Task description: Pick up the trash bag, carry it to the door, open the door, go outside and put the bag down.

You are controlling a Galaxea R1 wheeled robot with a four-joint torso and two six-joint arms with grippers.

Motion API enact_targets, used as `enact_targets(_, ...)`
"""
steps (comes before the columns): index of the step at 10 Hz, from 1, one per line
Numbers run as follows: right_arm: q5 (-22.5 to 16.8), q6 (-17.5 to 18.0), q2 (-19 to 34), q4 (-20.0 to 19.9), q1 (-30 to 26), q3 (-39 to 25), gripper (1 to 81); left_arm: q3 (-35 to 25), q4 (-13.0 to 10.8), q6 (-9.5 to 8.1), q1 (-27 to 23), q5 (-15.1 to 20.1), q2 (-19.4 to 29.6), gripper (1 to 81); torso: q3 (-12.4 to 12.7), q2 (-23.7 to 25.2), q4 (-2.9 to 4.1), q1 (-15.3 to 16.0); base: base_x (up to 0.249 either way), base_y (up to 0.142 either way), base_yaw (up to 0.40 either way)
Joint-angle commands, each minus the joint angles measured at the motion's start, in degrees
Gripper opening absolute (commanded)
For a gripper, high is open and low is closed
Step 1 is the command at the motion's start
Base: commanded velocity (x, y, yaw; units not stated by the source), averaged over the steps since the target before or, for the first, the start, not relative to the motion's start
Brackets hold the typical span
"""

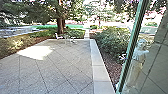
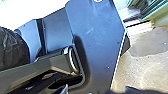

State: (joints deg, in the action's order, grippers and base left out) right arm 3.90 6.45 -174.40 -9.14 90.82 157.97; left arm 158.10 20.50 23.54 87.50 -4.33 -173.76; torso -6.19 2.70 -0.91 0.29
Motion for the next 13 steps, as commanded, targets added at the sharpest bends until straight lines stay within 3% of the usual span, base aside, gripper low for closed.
enact_targets(1, -3.29, -0.12, -0.63, -0.17, -2.17, -0.3, 81.1, 0.19, -0.47, 0.1, -2.64, 3.36, 0.7, 1.0, 0.0, 0.0, 0.0, -0.02, 0.112, 0.0, 0.0)
enact_targets(13, -3.29, -0.12, -0.63, -0.17, -2.26, -0.22, 81.1, 0.11, -0.47, 0.1, -2.56, 3.36, 0.7, 1.0, -0.02, -0.07, 0.0, 0.09, 0.118, 0.0, 0.0)
